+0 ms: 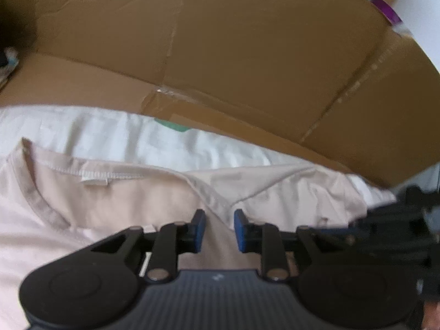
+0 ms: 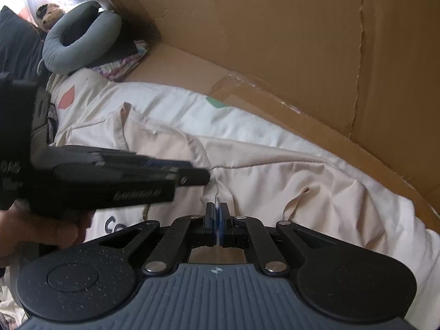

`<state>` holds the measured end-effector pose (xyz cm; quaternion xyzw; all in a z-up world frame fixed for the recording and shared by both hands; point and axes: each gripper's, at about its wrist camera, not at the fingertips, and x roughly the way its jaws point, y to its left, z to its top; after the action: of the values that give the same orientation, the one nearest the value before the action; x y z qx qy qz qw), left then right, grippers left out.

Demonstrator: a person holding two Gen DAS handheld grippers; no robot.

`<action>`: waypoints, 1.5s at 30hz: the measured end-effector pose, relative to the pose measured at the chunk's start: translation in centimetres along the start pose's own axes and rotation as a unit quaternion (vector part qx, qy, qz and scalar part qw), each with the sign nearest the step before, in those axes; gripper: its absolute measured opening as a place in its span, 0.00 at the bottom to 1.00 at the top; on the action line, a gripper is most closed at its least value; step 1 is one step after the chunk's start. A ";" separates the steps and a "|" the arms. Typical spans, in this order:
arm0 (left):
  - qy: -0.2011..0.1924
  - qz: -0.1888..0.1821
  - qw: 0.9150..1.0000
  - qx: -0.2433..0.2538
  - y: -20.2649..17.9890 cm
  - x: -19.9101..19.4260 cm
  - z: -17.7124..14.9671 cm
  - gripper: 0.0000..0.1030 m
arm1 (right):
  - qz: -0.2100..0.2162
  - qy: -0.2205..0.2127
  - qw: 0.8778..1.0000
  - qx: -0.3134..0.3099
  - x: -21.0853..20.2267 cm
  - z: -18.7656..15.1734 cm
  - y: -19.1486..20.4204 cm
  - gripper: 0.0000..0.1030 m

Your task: Fold clothes

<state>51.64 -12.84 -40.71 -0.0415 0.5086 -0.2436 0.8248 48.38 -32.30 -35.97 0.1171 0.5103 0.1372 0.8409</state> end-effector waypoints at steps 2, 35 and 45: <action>-0.006 -0.009 1.000 -0.010 0.1 0.2 0.1 0.24 | 0.007 0.006 1.000 -0.004 0.0 0.0 0.1 0.01; 0.021 -0.035 0.997 0.066 2.6 -1.7 2.9 0.10 | -0.178 -0.031 0.984 -0.001 1.1 0.0 -7.8 0.09; 0.040 -0.041 0.988 0.145 0.9 -2.2 -0.8 0.14 | -0.174 -0.031 0.984 -0.002 0.7 0.0 -7.9 0.09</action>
<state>50.47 -10.93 -39.60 0.0680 0.4979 -0.3496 0.7907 49.57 -39.41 -39.19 0.0294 0.4961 -0.0142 0.8676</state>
